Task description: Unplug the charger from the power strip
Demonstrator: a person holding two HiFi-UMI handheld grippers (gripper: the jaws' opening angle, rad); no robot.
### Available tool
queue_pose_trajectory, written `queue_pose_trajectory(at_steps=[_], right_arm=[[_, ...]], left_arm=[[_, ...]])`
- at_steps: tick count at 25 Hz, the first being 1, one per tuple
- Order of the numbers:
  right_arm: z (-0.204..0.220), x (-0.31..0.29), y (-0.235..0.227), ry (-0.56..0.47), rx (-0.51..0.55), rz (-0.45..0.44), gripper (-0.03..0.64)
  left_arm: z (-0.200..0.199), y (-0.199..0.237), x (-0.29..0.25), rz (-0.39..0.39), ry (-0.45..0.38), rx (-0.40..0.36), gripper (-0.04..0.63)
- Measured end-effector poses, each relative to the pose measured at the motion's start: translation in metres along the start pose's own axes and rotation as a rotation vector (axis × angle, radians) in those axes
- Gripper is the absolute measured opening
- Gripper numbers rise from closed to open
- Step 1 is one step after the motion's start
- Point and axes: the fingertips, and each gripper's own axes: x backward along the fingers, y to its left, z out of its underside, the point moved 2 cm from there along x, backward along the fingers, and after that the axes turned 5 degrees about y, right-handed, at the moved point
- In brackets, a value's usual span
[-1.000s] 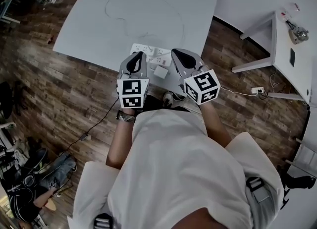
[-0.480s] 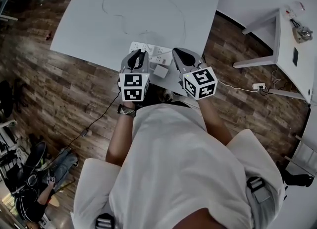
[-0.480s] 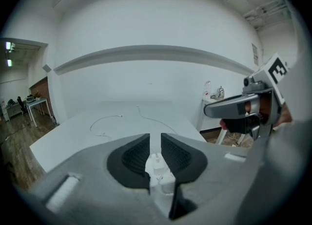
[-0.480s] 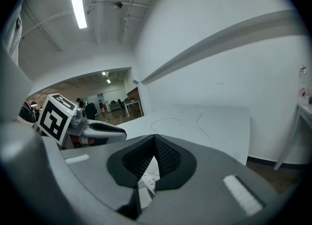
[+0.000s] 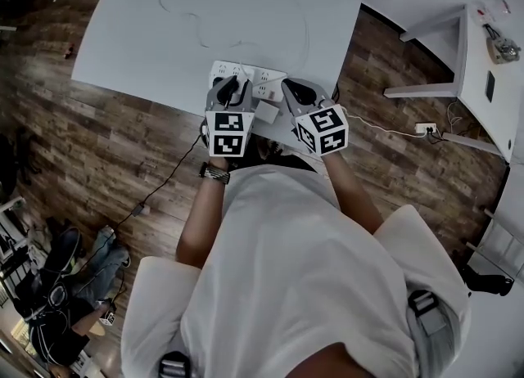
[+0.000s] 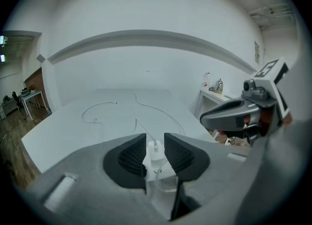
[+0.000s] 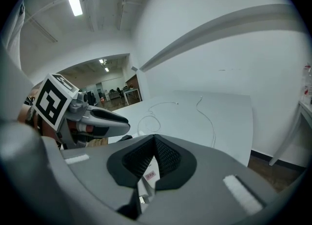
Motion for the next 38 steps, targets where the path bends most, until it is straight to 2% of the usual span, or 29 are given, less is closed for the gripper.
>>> queue_pose_trajectory(at_steps=[9, 17, 27, 38], right_arm=[[0.041, -0.037, -0.008, 0.136, -0.020, -0.017, 0.002], [0.062, -0.058, -0.013, 0.203, -0.041, -0.030, 0.002], [0.079, -0.072, -0.025, 0.264, -0.055, -0.015, 0.002], [0.080, -0.080, -0.024, 0.258, -0.036, -0.032, 0.002]], left_arm=[[0.022, 0.006, -0.035, 0.038, 0.106, 0.018, 0.152], [0.027, -0.002, -0.049, 0.057, 0.134, 0.024, 0.152], [0.031, -0.008, -0.064, 0.073, 0.180, 0.010, 0.160], [0.041, -0.003, -0.074, 0.030, 0.243, -0.004, 0.161]])
